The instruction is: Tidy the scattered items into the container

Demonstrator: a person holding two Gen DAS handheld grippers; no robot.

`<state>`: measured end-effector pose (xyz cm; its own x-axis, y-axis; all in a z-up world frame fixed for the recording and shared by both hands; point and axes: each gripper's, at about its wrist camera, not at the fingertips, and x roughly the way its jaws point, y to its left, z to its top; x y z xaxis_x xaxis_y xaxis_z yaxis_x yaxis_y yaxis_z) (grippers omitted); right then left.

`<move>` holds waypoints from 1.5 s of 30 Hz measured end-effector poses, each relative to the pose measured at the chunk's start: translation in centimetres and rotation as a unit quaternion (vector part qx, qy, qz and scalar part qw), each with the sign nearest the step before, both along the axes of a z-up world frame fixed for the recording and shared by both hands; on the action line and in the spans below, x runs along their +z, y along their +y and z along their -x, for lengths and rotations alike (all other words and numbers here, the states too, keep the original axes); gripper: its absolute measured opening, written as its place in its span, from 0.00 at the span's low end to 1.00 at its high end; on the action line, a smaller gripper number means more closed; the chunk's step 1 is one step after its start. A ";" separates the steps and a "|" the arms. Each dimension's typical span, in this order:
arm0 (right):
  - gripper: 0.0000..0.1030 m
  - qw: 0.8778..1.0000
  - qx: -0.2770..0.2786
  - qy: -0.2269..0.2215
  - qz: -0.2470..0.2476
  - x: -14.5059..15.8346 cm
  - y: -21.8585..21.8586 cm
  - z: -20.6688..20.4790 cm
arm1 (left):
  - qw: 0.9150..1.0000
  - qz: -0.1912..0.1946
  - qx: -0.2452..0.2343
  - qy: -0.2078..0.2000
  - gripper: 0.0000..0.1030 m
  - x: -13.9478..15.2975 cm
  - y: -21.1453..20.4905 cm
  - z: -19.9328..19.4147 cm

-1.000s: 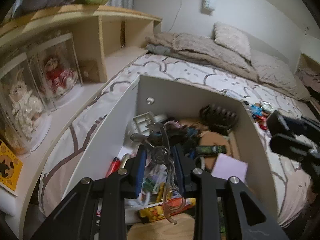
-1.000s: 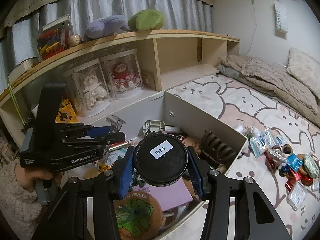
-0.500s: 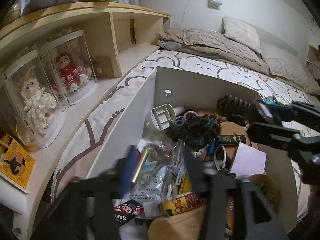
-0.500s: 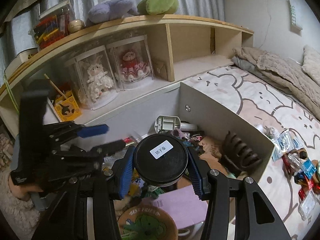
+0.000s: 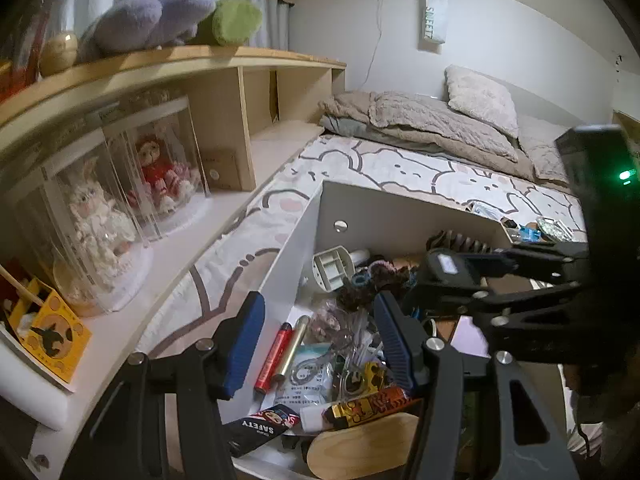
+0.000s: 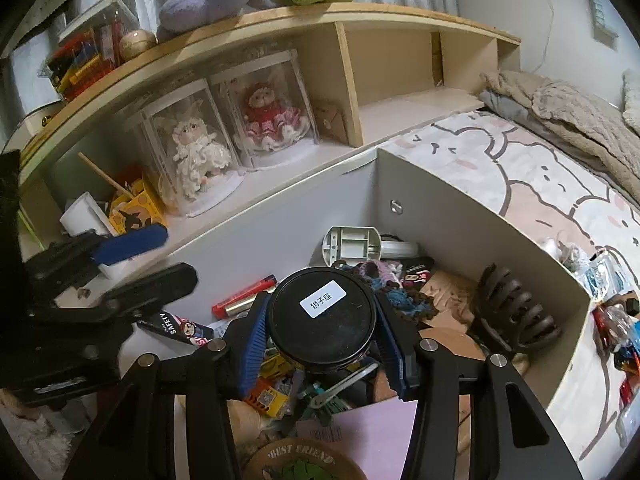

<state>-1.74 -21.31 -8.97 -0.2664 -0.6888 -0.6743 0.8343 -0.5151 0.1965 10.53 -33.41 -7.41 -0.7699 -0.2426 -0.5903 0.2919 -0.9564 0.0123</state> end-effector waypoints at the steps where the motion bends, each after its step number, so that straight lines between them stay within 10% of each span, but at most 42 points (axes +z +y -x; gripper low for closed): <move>1: 0.49 1.000 0.001 -0.001 -0.001 -0.1 -0.1 0.0 | 1.000 0.001 -0.001 0.002 0.55 0.1 0.1 -0.1; 8: 0.50 1.000 0.013 -0.017 -0.010 -0.7 -0.6 0.5 | 1.000 0.008 -0.003 0.016 0.72 1.2 0.5 -0.6; 12: 0.94 1.000 0.012 -0.008 -0.011 -0.5 -0.5 0.4 | 1.000 0.010 0.000 0.020 0.73 1.6 0.5 -0.7; 31: 0.94 1.000 0.000 0.008 -0.010 0.7 2.4 -0.3 | 0.999 0.002 -0.005 0.033 0.73 3.2 2.5 -1.2; 35: 0.94 1.000 -0.010 0.018 0.001 1.4 3.8 -0.6 | 0.999 0.004 0.006 0.040 0.96 3.5 3.1 -1.6; 45: 0.94 0.997 -0.036 0.057 0.026 3.5 8.0 -1.5 | 0.998 -0.010 0.007 0.054 0.96 4.6 5.0 -3.0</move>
